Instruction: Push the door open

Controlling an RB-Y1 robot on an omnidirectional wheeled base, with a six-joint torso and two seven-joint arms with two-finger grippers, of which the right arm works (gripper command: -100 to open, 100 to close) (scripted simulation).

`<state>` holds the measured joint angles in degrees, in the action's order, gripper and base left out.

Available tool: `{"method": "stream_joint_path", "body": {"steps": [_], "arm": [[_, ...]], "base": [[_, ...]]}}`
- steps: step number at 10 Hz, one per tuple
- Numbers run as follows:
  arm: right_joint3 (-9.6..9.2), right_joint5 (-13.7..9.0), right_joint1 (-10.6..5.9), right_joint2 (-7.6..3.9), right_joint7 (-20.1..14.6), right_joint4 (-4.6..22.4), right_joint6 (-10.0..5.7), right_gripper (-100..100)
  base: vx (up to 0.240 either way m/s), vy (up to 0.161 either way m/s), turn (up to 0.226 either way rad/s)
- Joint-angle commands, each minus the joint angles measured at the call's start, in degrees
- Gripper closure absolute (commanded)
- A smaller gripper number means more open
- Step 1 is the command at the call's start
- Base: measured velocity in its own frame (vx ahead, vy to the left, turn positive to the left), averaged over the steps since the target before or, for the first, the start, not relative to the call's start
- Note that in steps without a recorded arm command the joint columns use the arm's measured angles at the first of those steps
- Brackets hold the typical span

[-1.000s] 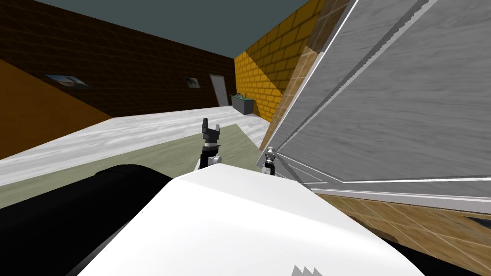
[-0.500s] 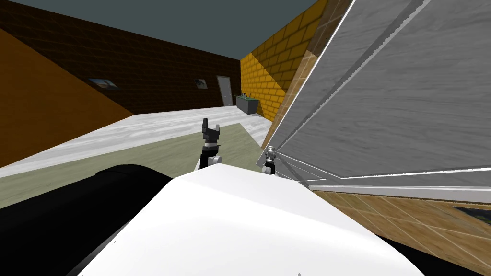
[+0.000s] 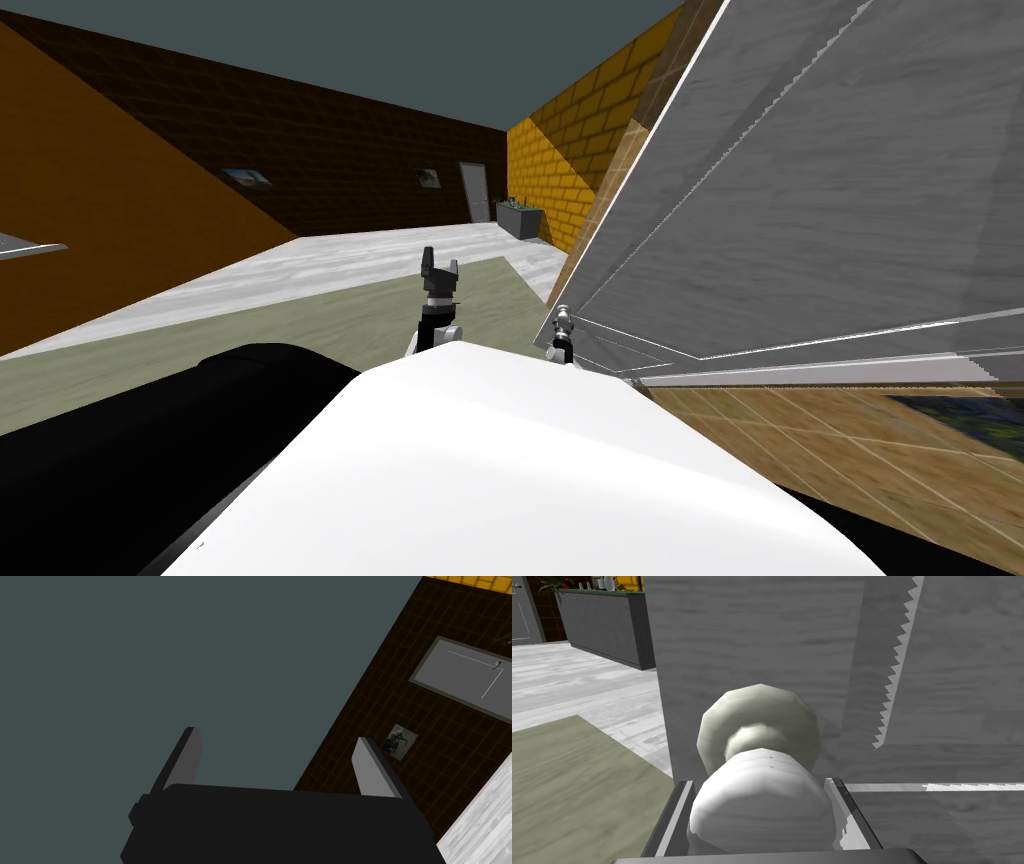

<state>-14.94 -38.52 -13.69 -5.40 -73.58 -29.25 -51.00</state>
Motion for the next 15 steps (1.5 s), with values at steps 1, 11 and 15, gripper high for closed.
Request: {"method": "stream_joint_path", "body": {"steps": [1, 11, 15], "arm": [[-0.28, 0.18, 0.91, -0.13, 0.53, -1.99, 0.83, 100], [-5.05, 3.00, 0.72, 0.65, -1.77, -2.31, 1.47, 100], [-7.34, 4.20, 0.82, 0.44, -2.74, -2.88, 2.02, 100]], "base": [[-0.132, -0.063, 0.046], [-0.159, -0.064, 0.043], [-0.149, -0.079, 0.055]]}}
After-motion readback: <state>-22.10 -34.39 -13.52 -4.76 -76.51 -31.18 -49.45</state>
